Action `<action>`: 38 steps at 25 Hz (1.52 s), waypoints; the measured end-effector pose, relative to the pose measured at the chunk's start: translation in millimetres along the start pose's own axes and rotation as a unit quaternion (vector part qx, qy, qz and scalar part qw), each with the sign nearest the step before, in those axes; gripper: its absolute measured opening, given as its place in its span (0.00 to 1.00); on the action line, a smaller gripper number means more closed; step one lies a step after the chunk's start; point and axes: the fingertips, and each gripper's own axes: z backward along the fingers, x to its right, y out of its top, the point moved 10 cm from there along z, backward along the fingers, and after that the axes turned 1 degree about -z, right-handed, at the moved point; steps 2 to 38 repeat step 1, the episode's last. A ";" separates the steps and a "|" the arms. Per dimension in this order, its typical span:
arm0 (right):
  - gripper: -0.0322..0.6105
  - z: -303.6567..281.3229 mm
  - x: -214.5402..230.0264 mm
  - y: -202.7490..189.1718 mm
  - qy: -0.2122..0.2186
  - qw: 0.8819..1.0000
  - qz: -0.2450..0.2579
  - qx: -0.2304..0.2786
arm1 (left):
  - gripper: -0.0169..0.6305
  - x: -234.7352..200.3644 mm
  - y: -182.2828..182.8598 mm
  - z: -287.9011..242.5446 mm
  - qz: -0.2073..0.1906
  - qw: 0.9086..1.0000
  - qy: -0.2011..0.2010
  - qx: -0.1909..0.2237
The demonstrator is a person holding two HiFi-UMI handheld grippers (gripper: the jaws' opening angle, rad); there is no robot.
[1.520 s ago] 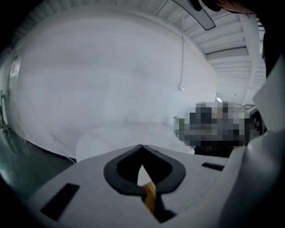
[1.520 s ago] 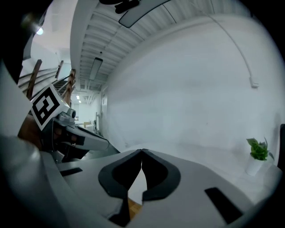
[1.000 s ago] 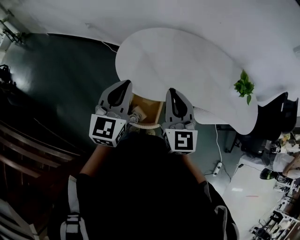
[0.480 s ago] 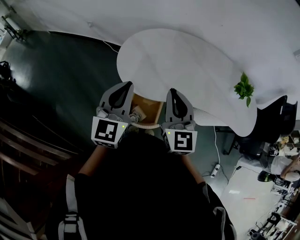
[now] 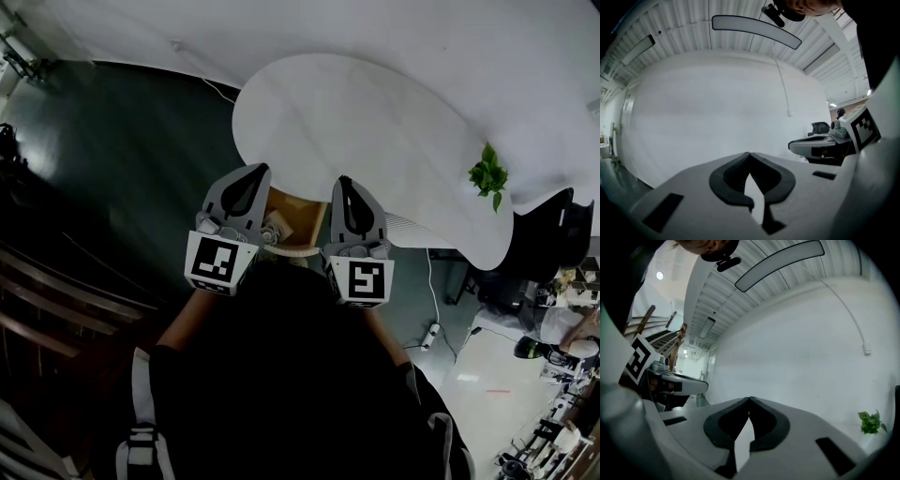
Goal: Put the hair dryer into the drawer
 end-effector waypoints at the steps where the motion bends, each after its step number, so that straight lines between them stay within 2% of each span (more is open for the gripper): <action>1: 0.09 -1.0 -1.0 -0.3 0.000 1.000 0.000 0.000 | 0.04 -1.1 -1.2 -0.4 0.001 1.000 -0.002 -0.001; 38: 0.09 -1.0 -1.0 -0.3 0.000 1.000 0.000 0.000 | 0.04 -1.1 -1.2 -0.4 0.001 1.000 -0.002 -0.001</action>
